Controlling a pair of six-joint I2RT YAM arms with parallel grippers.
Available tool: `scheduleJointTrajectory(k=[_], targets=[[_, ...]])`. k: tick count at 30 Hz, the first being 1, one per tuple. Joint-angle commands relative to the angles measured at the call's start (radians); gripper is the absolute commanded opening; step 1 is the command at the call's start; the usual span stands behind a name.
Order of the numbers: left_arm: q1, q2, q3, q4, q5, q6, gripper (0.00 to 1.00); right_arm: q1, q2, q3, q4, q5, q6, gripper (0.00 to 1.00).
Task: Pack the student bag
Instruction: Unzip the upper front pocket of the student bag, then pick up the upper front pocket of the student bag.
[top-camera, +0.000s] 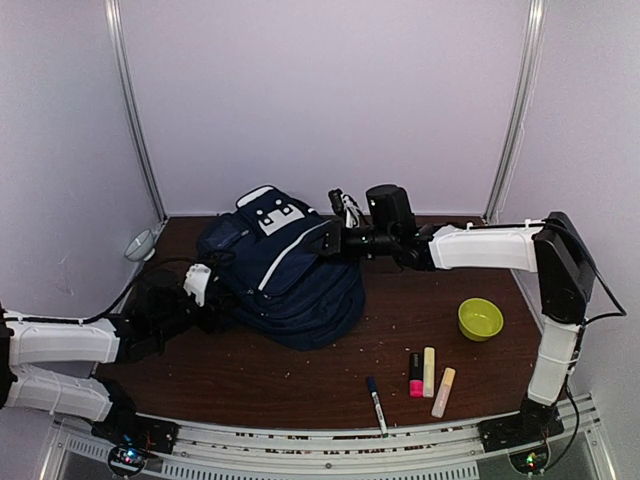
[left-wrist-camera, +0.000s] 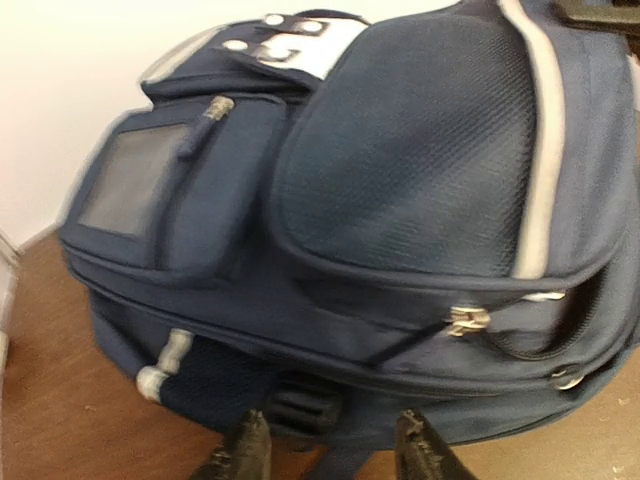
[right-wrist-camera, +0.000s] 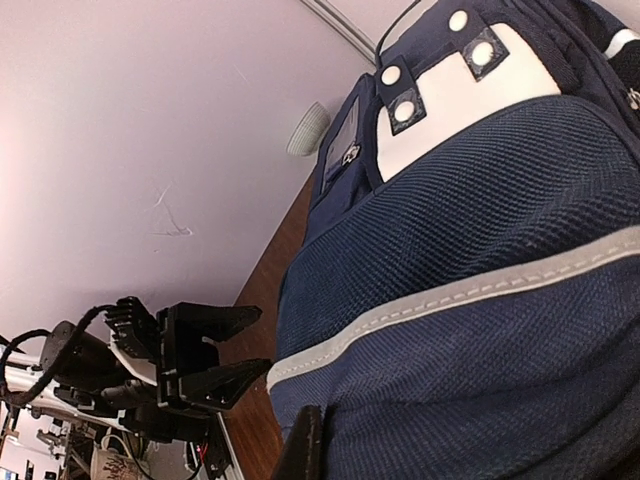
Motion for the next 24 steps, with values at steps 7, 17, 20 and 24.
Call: scheduleJointTrajectory(k=[7,17,20,24], targets=[[-0.173,-0.04,0.07,0.128,-0.023,0.339,0.81,0.024,-0.062,0.068,0.024,0.019,-0.02,0.24],[-0.242,0.303,0.347,0.093,-0.065,0.442,0.91,0.025,-0.161,-0.003,-0.171,0.175,-0.121,0.34],[-0.246,0.364,0.392,0.092,-0.086,0.454,0.9,0.024,-0.171,-0.009,-0.208,0.191,-0.145,0.35],[-0.246,0.363,0.406,0.098,-0.2,0.445,0.7,0.021,-0.195,-0.019,-0.285,0.216,-0.189,0.36]])
